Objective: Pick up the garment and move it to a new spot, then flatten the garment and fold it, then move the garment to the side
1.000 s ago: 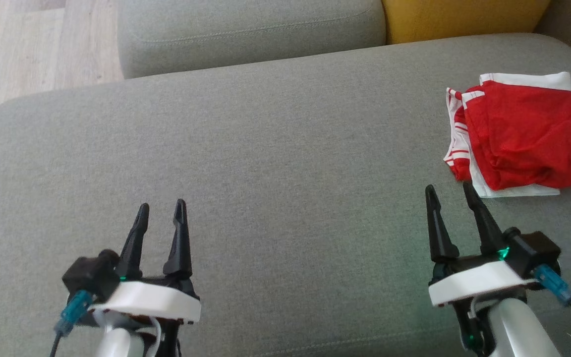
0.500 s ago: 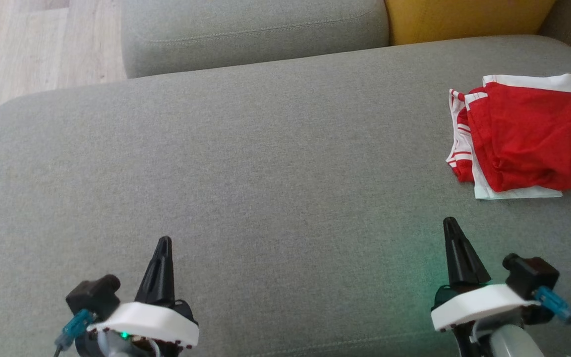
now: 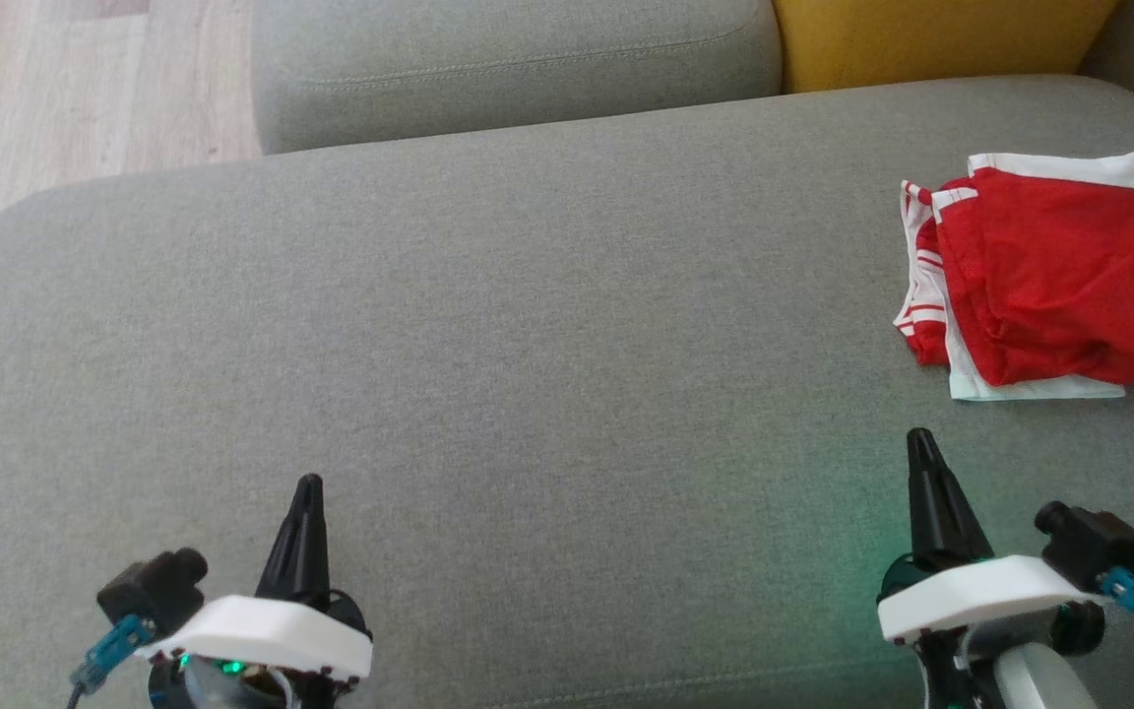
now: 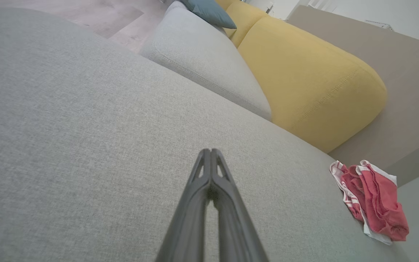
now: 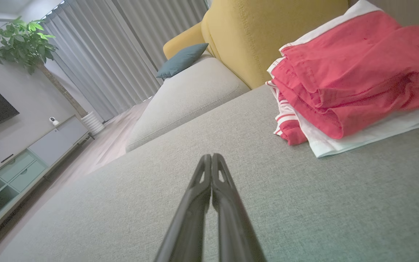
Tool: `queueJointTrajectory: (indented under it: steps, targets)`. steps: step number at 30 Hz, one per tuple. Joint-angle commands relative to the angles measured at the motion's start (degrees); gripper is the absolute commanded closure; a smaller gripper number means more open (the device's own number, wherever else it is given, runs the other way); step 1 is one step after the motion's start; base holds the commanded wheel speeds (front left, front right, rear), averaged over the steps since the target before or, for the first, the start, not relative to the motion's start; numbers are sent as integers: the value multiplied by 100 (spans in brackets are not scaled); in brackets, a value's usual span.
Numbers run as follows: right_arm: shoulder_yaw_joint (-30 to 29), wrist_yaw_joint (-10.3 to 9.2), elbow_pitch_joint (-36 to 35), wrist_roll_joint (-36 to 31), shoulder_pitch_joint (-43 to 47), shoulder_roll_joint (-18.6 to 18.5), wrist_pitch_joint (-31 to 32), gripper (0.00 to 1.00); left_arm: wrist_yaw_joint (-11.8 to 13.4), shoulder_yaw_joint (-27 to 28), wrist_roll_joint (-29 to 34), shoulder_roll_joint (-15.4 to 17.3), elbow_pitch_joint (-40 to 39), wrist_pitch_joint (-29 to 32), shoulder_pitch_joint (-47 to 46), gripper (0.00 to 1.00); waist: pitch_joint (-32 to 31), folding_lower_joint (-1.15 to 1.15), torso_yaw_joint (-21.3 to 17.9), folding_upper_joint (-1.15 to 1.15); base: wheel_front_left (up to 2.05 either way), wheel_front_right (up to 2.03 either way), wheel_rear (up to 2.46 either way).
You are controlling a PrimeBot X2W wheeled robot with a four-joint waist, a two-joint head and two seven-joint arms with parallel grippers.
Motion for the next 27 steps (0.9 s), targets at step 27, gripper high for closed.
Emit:
queueJointTrajectory:
  steps: [27]
  targets:
    - [-231, 16, -298, 1926, -314, -128, 419, 100, -228, 435, -1698, 110, -53, 423, -472, 100, -24, 0, 123, 0, 0, 0, 0]
